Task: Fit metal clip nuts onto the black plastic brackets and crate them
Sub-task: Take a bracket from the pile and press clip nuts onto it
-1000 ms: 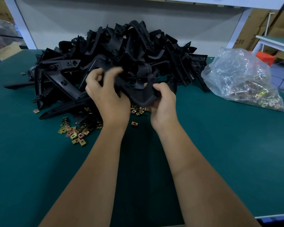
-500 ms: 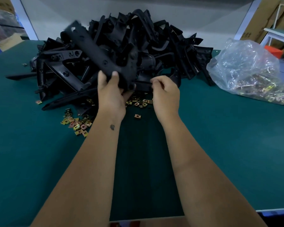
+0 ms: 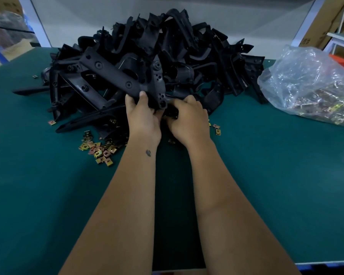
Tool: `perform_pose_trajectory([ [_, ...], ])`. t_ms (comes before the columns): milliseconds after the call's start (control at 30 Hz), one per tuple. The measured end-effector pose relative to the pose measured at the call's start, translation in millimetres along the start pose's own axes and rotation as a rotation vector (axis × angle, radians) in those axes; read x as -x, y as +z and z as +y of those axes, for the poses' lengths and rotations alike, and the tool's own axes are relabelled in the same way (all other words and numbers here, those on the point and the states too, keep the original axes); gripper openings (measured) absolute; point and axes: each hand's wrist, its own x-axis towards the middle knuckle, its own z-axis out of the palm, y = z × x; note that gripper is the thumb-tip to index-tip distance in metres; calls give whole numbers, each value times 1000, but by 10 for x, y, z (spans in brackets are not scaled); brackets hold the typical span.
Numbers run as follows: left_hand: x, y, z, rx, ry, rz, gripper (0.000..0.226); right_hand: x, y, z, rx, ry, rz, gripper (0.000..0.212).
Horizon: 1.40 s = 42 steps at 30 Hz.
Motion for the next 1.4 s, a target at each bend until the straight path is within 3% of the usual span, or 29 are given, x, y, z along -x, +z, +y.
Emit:
perform_pose_trajectory([
  [367,-14,-15,11,38,-14,-15,33,15,-25,-13,-230,73,117,40],
  [533,-24,-32,134,169,3,-84,27,63,-75,-101,-324,23,103,20],
  [700,-17,-84,281,386,-29,-156,16,78,-205,-237,-368,-150,-294,18],
  [833,-19,-148,342,451,-63,-190,20,111,-236,-221,-147,-138,-531,66],
  [900,-18,-151,339,442,-73,-189,18,125,-209,-227,-93,-166,-507,76],
  [1067,-34,-155,317,451,-104,-158,15,87,-116,-176,-134,-189,-296,36],
  [1200,-46,-185,297,446,-113,-149,15,78,-80,-91,-212,-129,-205,27],
  [1400,-59,-136,193,117,-88,-142,18,88,-75,-95,-281,-101,-94,22],
])
